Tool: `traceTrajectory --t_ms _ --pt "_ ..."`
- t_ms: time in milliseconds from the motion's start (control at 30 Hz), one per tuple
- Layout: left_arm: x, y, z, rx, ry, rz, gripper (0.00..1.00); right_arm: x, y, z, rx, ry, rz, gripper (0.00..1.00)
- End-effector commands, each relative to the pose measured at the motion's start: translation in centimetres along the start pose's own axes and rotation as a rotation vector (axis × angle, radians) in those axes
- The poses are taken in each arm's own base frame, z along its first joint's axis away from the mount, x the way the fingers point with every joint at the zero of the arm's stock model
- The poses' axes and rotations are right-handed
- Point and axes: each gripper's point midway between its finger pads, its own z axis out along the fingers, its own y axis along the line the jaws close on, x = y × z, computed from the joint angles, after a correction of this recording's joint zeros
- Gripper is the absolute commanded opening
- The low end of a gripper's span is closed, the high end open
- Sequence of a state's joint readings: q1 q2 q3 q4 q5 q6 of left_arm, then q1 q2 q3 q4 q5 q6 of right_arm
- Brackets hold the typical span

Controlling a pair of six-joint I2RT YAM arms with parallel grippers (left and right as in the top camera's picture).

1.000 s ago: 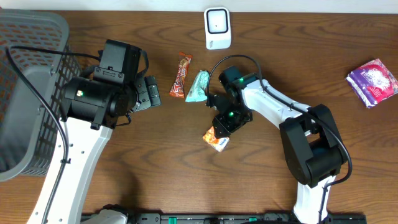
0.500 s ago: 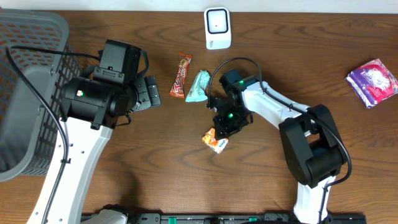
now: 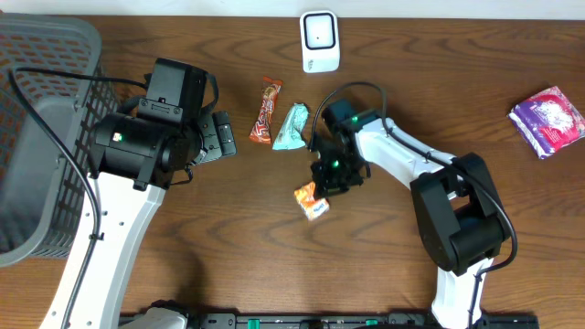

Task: Scan the item barcode
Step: 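Lift the orange packet and hold it up to the white scanner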

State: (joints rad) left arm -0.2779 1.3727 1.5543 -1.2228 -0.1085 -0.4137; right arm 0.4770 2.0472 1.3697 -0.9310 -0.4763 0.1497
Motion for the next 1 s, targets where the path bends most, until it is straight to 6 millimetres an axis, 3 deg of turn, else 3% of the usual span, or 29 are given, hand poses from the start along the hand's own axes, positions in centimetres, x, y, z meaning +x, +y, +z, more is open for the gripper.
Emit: traceTrajectory --t_ms 0,167,200,333,533,800,967 --pt "-0.1 0.2 0.0 -0.011 -0.005 0.010 0.98 -3.5 -0.3 -3.7 0.047 -0.119 0.039 0.01" --pt "-0.1 0.2 0.0 -0.011 -0.005 0.010 0.98 -7.4 -1.3 -10.1 0.239 -0.273 0.026 0.01" --pt "-0.1 0.2 0.0 -0.011 -0.005 0.010 0.98 -8.7 -1.6 -12.4 0.313 -0.341 0.019 0.01" --pt "-0.1 0.2 0.0 -0.011 -0.005 0.010 0.98 -12.8 -2.3 -18.4 0.507 -0.574 0.010 0.01" --pt "-0.1 0.2 0.0 -0.011 -0.005 0.010 0.98 -18.8 -2.5 -25.8 0.673 -0.974 0.047 0.01" --pt "-0.1 0.2 0.0 -0.011 -0.005 0.010 0.98 -24.2 -0.4 -28.4 0.581 -1.254 0.027 0.01" --pt "-0.1 0.2 0.0 -0.011 -0.005 0.010 0.98 -27.2 -0.7 -27.3 0.581 -1.331 -0.017 0.01"
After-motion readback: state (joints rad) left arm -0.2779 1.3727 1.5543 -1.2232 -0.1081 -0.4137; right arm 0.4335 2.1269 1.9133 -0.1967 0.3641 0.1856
